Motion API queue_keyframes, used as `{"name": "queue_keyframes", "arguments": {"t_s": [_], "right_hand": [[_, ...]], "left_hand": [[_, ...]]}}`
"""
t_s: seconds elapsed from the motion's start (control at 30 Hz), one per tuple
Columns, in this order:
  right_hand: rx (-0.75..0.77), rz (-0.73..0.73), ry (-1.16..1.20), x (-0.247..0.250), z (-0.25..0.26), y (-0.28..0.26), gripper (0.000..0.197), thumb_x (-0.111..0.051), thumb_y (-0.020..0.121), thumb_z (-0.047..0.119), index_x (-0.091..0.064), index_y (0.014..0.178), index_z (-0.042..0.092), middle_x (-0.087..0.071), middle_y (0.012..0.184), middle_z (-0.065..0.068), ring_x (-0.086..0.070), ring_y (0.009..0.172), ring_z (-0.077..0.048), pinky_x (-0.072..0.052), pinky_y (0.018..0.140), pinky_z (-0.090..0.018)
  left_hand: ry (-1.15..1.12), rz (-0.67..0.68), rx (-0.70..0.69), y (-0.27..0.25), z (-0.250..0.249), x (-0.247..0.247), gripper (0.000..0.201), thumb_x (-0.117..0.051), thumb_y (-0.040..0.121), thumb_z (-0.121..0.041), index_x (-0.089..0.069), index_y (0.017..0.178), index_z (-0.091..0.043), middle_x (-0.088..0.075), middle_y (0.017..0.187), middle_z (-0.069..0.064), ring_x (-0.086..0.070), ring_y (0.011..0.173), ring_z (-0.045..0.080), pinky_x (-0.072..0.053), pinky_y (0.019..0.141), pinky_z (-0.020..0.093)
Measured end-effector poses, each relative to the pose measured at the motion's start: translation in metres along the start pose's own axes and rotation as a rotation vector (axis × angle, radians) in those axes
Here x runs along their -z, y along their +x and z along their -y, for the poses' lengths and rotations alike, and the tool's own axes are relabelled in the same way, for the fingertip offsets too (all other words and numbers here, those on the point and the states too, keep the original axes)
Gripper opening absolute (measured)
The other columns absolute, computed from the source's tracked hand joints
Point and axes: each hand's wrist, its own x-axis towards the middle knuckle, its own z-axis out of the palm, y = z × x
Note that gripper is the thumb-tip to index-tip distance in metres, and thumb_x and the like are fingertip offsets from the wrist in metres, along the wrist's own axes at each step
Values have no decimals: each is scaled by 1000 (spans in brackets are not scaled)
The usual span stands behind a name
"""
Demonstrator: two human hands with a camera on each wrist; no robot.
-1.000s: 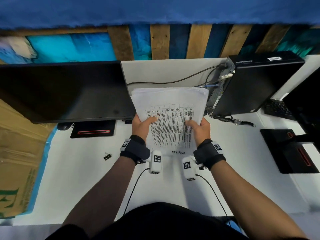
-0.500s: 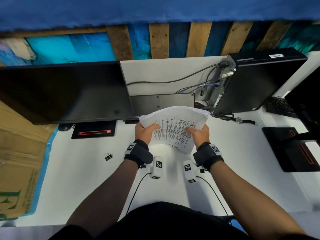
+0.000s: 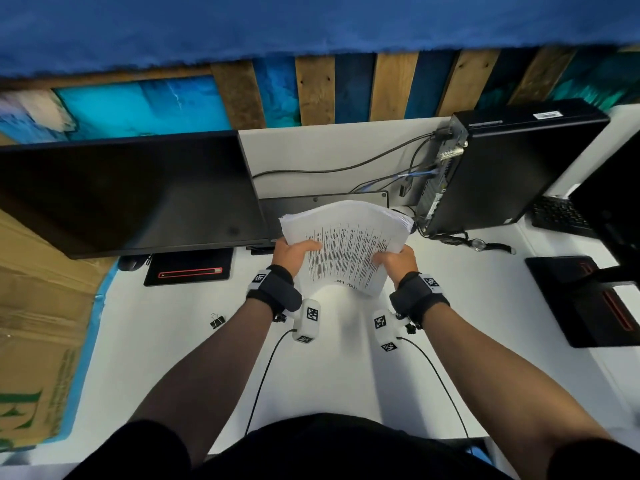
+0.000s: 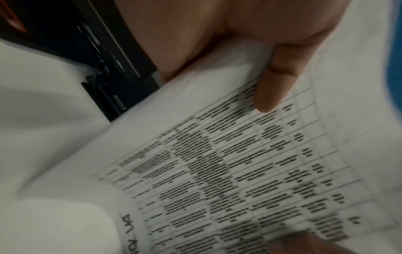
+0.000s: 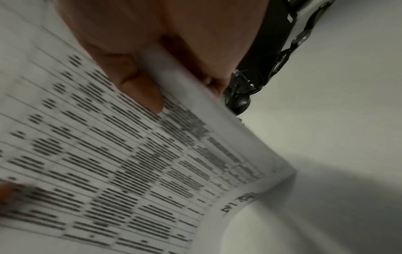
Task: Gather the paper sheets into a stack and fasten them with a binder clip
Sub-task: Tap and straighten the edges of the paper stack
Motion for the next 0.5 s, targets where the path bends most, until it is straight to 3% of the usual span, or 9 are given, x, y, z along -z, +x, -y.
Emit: {"name": "queue_keyframes", "arguments": {"t_s": [0.03, 0.13, 0.17, 0.3, 0.37, 0.43, 0.5], "right_hand": [[-20, 3, -20, -1, 1, 1, 32, -53, 68, -20, -64, 83, 6, -65, 95, -14, -61, 90, -32, -53, 88, -48], [2, -13, -10, -5, 7, 8, 29, -53, 61, -15, -64, 75, 8, -63, 89, -13, -58, 82, -29, -52, 79, -45], [5, -13, -5, -5, 9, 10, 30, -52, 61, -15, -64, 75, 10, -64, 89, -13, -58, 80, -29, -52, 77, -44], [-19, 3, -152, -3, 1, 13, 29, -57, 72, -13, -67, 92, 6, -65, 94, -13, -61, 88, -29, -54, 89, -47], [-17, 19, -210, 1, 3, 17, 30, -60, 74, -10, -67, 99, 5, -65, 96, -12, -62, 90, -28, -54, 90, -44], [27, 8, -187, 5, 11, 20, 27, -62, 72, -11, -64, 91, 8, -65, 92, -12, -61, 86, -27, -54, 86, -44], [92, -42, -179, 11, 10, 27, 27, -65, 69, -11, -55, 77, 13, -60, 80, -8, -57, 74, -23, -51, 81, -43]], "left_hand": [[21, 1, 20, 4, 1, 1, 28, -77, 65, 3, -67, 89, -10, -71, 92, 4, -67, 88, 24, -50, 90, 35], [43, -47, 27, 29, 11, 9, 82, -87, 43, -20, -59, 118, -1, -70, 112, 7, -67, 103, 25, -50, 99, 41], [45, -38, 22, 33, 12, 11, 87, -87, 41, -21, -58, 121, -1, -69, 116, 8, -66, 106, 25, -49, 100, 42], [176, 54, 18, 21, 9, 4, 45, -77, 76, -9, -64, 119, -5, -66, 122, 12, -62, 114, 28, -46, 104, 41], [273, 18, -6, 21, 12, 1, 48, -75, 80, -27, -62, 121, -6, -65, 124, 10, -62, 115, 26, -47, 102, 37], [379, -10, -29, 21, 5, 0, 59, -73, 79, -40, -59, 123, -4, -65, 124, 7, -61, 114, 25, -48, 98, 35], [368, -90, -34, 21, -4, 2, 55, -71, 83, -34, -56, 123, 1, -63, 120, 7, -60, 112, 23, -46, 92, 28]]}}
